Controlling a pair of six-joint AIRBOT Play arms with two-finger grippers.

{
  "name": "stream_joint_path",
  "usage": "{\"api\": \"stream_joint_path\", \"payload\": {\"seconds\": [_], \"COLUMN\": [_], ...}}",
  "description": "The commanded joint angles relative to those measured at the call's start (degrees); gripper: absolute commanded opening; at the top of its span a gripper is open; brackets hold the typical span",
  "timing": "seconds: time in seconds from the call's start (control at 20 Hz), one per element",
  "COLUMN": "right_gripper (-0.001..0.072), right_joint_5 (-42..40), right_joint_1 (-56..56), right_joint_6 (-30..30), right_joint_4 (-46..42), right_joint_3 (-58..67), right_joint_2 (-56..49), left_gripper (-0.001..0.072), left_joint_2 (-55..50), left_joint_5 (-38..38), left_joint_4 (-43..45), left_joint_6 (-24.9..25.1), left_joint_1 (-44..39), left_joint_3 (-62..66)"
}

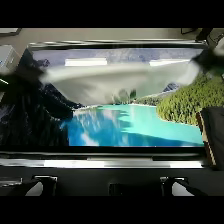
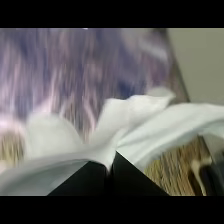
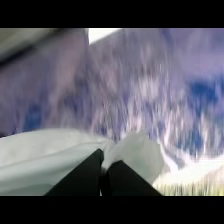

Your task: Fold the clothes and pants, and hang the long-sleeved shirts on hangers.

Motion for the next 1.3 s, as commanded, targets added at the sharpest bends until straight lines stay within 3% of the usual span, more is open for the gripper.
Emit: {"api": "stream_joint_path", "payload": {"seconds": [0.0, 0.25, 0.45, 0.65, 0.9, 1.1, 1.25], "right_gripper": [0.0038, 0.0038, 0.0037, 0.0038, 0.0038, 0.0038, 0.0038], "right_joint_5": [-12.7, -14.9, -24.0, -23.3, -1.2, 3.0, 2.1], "right_joint_1": [0.0, 0.0, 0.0, 0.0, 0.0, 0.0, 0.0], "right_joint_6": [0.1, 1.7, 1.7, 1.7, 1.7, 7.4, 13.0], "right_joint_4": [-5.4, -9.2, -9.5, -10.2, -11.2, -9.5, 2.0], "right_joint_3": [13.1, 13.2, 13.2, 13.2, 12.0, 7.0, 6.9], "right_joint_2": [15.4, 28.2, 29.6, 26.9, 11.5, -9.9, -24.7], "left_gripper": [0.0021, 0.0021, 0.0019, 0.002, 0.002, 0.002, 0.002], "left_joint_2": [6.1, 12.6, 14.3, 11.8, 2.3, -8.2, -20.2], "left_joint_5": [6.8, 7.8, 15.3, 11.0, -3.0, 4.6, 13.6], "left_joint_4": [1.2, 1.2, 1.2, 4.5, 6.7, 8.4, 8.3], "left_joint_6": [0.2, 0.2, 0.2, 0.2, -1.4, 3.4, 3.2], "left_joint_1": [6.3, 6.1, 6.1, 6.1, 4.4, -1.2, -3.5], "left_joint_3": [24.3, 29.0, 29.0, 28.2, 14.4, -5.0, -9.5]}}
